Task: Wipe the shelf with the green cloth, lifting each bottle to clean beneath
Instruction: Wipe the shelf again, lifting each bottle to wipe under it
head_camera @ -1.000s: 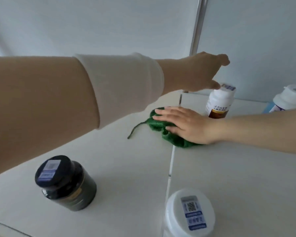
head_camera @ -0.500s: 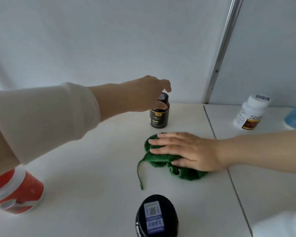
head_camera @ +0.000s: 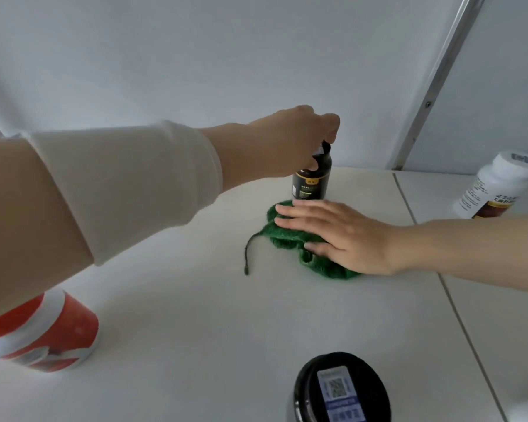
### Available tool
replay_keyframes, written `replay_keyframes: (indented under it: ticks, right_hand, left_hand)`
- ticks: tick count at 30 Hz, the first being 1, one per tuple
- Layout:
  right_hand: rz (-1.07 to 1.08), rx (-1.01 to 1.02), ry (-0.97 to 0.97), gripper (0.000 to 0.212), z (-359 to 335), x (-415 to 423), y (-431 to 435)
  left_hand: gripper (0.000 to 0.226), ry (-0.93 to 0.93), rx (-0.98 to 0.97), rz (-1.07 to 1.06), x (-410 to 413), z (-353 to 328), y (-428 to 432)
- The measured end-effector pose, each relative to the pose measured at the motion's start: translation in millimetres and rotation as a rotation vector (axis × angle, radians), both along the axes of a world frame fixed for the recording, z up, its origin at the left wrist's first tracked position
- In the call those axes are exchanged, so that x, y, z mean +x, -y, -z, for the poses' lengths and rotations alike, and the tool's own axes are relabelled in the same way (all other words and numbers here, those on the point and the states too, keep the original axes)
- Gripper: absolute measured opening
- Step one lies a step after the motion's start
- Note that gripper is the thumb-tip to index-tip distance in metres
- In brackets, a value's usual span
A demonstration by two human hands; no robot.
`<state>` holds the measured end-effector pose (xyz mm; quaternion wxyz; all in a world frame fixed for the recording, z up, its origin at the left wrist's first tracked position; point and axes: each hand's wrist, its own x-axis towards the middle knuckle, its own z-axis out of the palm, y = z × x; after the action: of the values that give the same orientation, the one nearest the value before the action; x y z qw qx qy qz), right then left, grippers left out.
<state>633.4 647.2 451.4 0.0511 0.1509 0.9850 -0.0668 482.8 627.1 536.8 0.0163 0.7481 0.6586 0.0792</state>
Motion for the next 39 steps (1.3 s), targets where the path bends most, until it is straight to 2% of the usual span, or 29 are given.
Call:
replay_keyframes:
  ticks: [5, 7, 10, 11, 15, 16, 18, 21, 22, 26, 28, 29, 31, 33, 34, 36, 39]
  right_hand:
    - [-0.353, -0.186, 0.012, 0.051, 4.3, 13.8, 38.8]
    - [-0.318, -0.148, 0.033, 0.049, -1.4, 3.1, 24.9]
    - [-0.101, -0.008, -0.021, 0.049, -2.2, -23.5, 5.0]
    - [-0.087, -0.002, -0.032, 0.049, -1.1, -26.1, 9.6]
    - [-0.502, -0.074, -0.137, 0.046, 10.1, -4.0, 47.7]
    - [-0.546, -0.081, -0.138, 0.045, 9.3, -3.1, 45.3]
    - [-0.445, -0.068, -0.123, 0.044, 4.4, -18.8, 33.0]
    - [-0.152, 0.017, -0.108, 0.046, 2.7, -54.3, 17.4]
    - [-0.131, 0.011, -0.097, 0.047, 4.2, -58.9, 19.3]
    - [-0.456, -0.134, -0.150, 0.049, 12.9, -46.7, 58.7]
    - [-0.525, -0.138, -0.142, 0.046, 10.9, -47.6, 56.3]
    - [-0.488, -0.112, -0.150, 0.044, 7.9, -55.1, 50.2]
    - [-0.280, -0.043, -0.150, 0.045, 1.7, -77.7, 33.7]
    - [-0.068, -0.008, -0.069, 0.047, -0.5, -98.1, 20.4]
    - [-0.043, -0.008, -0.044, 0.048, 1.2, -101.0, 19.2]
    - [-0.171, -0.024, -0.067, 0.049, 3.2, -93.0, 37.5]
    - [-0.532, -0.051, -0.100, 0.048, 4.3, -76.5, 66.3]
  left_hand:
    - [0.036, 0.012, -0.030, -0.001, -3.2, -1.7, -7.2]
    - [0.037, 0.015, -0.030, 0.002, -3.5, -1.8, -9.0]
    - [0.038, 0.003, -0.011, 0.000, -4.1, -1.7, -11.1]
    - [0.038, 0.002, -0.008, -0.001, -4.0, -1.4, -11.7]
    - [0.038, 0.006, -0.003, -0.010, -5.0, 0.4, -14.1]
    - [0.039, 0.014, -0.003, -0.011, -5.4, 0.6, -14.3]
    - [0.039, 0.041, 0.008, -0.017, -6.4, 1.3, -13.7]
    - [0.040, 0.067, 0.032, 0.000, -7.0, 2.6, -12.8]
    - [0.041, 0.072, 0.037, 0.006, -7.5, 2.5, -12.4]
    - [0.040, 0.094, 0.038, 0.036, -13.3, 5.0, -11.7]
    - [0.043, 0.102, 0.026, 0.055, -16.1, 6.2, -10.0]
    - [0.045, 0.101, 0.024, 0.060, -17.3, 5.5, -9.3]
    - [0.050, 0.079, 0.028, 0.059, -22.3, 1.2, -6.9]
    - [0.049, 0.030, 0.043, 0.062, -33.8, -6.9, -2.3]
    - [0.047, 0.007, 0.048, 0.069, -42.8, -11.8, 2.2]
    - [0.039, -0.026, 0.031, 0.080, -67.5, -21.6, 15.6]
    - [0.034, -0.063, -0.016, 0.044, -111.7, -28.8, 38.2]
